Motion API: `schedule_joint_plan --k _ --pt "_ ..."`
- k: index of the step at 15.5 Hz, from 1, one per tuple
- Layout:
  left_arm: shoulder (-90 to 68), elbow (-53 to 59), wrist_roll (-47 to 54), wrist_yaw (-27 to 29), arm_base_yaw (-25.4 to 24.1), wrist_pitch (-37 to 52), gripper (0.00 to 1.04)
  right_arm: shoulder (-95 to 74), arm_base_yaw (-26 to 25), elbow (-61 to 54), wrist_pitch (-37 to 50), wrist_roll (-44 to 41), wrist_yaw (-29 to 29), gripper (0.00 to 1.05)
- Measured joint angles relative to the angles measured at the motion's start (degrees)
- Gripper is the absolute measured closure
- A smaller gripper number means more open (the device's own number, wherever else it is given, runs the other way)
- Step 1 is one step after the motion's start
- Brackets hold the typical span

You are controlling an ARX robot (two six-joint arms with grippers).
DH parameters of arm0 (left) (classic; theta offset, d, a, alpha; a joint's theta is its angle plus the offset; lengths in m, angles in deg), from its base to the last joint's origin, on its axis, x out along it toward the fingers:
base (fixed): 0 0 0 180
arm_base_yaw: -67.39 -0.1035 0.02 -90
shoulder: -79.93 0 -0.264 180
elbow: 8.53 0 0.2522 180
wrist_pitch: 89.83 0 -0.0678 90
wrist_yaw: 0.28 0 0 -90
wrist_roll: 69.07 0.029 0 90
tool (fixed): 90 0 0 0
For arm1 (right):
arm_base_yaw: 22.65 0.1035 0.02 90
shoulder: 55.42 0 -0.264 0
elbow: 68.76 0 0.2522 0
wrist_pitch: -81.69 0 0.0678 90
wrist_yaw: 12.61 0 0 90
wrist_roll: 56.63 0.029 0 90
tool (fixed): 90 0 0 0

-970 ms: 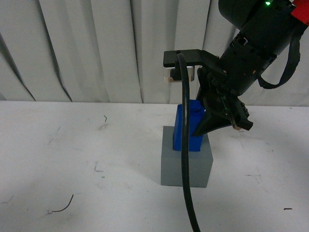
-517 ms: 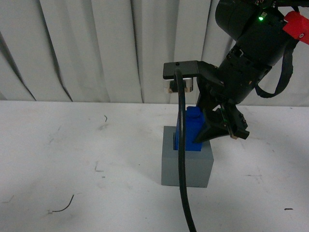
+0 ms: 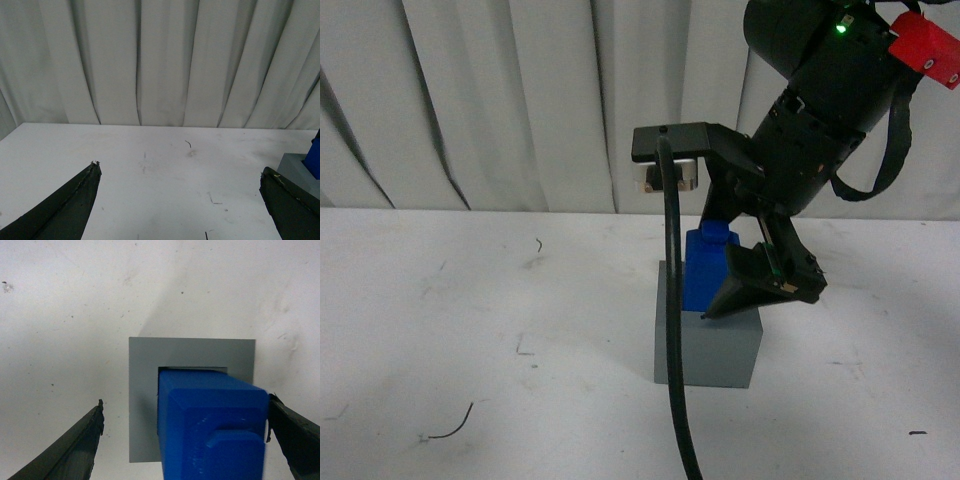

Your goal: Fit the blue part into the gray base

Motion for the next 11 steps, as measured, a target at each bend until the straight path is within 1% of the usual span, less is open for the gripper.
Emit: schedule_joint_plan --k 1,3,4,5,7,8,9,10,11 --pt "0.0 0.0 0.0 0.0 0.0 0.0 0.07 0.8 0.2 0.2 0.3 0.0 -0.1 0.06" --pt "0.0 0.0 0.0 0.0 0.0 0.0 0.07 3.8 0.2 0.2 4.2 0.0 -1.2 0.06" --pt "0.0 0.0 0.0 0.0 0.0 0.0 0.07 5.9 0.2 -1.0 8.0 0.3 -2.2 0.06" --pt "0.0 0.0 0.0 0.0 0.0 0.0 0.07 9.0 0.0 -3.8 13.4 1.3 -4.4 0.06" --pt "0.0 0.0 0.0 0.0 0.0 0.0 0.07 15.2 -1.1 -11.1 27.5 5.4 -8.4 0.06" --pt "0.0 0.0 0.0 0.0 0.0 0.0 0.07 18.4 -2.3 -15.2 36.2 9.4 -9.9 0.06" --pt "0.0 0.0 0.0 0.0 0.0 0.0 0.07 22.4 -4.4 -20.9 47.3 14.4 -10.6 0.06" --pt "0.0 0.0 0.0 0.0 0.0 0.0 0.07 26.1 -6.4 -26.4 56.6 18.8 -10.7 0.06" --pt "0.0 0.0 0.0 0.0 0.0 0.0 0.07 30.6 -9.0 -33.2 66.3 23.4 -12.0 0.06"
